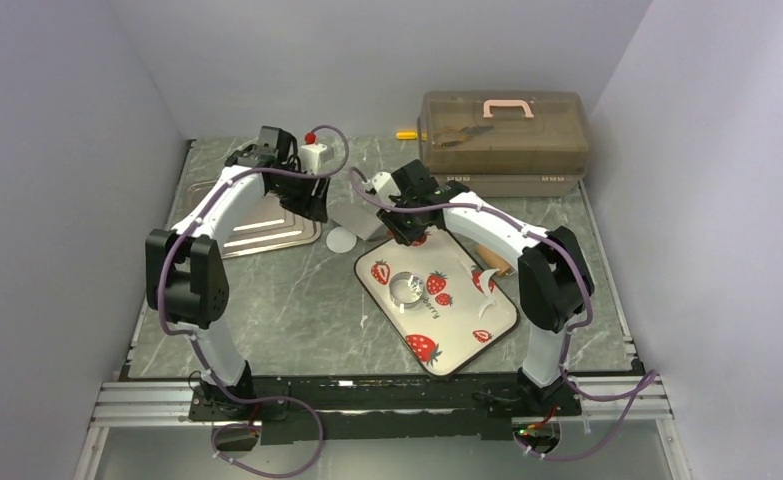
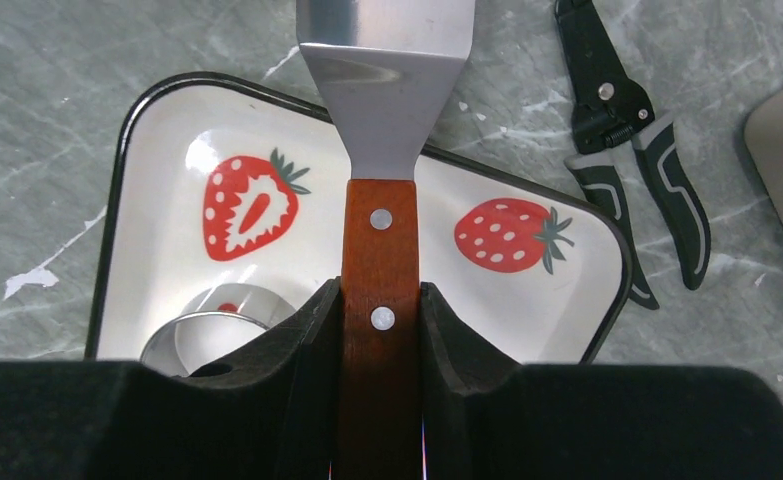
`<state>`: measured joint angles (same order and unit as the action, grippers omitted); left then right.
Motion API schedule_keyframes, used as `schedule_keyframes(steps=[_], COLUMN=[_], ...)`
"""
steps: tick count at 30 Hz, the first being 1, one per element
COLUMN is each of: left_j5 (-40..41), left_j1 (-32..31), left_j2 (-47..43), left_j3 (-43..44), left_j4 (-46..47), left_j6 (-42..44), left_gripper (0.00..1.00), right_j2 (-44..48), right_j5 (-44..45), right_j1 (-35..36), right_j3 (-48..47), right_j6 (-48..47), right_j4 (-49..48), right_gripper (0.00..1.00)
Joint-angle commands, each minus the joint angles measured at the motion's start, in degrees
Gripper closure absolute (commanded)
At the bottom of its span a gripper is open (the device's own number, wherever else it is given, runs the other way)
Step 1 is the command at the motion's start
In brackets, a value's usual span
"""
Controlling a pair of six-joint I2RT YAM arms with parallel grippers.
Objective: Roll out the dumpling wrappers from the dough
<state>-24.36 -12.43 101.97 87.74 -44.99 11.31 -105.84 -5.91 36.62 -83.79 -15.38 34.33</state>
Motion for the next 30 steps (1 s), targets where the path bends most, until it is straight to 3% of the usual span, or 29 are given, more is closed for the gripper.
schedule_keyframes(steps=[1, 11, 17, 21, 26, 30], left_j5=[-0.94, 11.6, 14.41, 15.24, 15.72, 16.42], left_j1=[0.87, -5.63, -6.03, -6.82, -6.92, -6.82], left_j2=[2.06, 2.46, 6.62, 9.52, 11.26, 12.96], left_j3=[0.15, -10.75, -11.4, -9.61, -8.95, -7.6], left_j4=[-1.57, 5.23, 7.92, 7.16, 7.78, 7.42], left_j6=[1.16, 3.79, 1.56, 1.5, 1.5, 1.71], left_gripper=[0.41, 0.57, 0.58, 0.59, 0.58, 0.59], right_j2=[1.36, 0.37, 1.54, -1.58, 0.91, 1.94], right_j5=[-2.28, 12.25, 12.26, 13.32, 9.76, 12.93], right_j1=[0.4, -0.87, -0.77, -0.67, -0.14, 0.91], right_j3=[-3.58, -10.99, -1.05, -2.3, -0.72, -1.71], right_j6=[0.53, -9.15, -13.76, -16.92, -22.04, -26.39], right_j4=[-2.35, 7.11, 3.96, 6.93, 8.71, 11.43], right_gripper=[1.0, 1.0, 1.0, 1.0, 1.0, 1.0])
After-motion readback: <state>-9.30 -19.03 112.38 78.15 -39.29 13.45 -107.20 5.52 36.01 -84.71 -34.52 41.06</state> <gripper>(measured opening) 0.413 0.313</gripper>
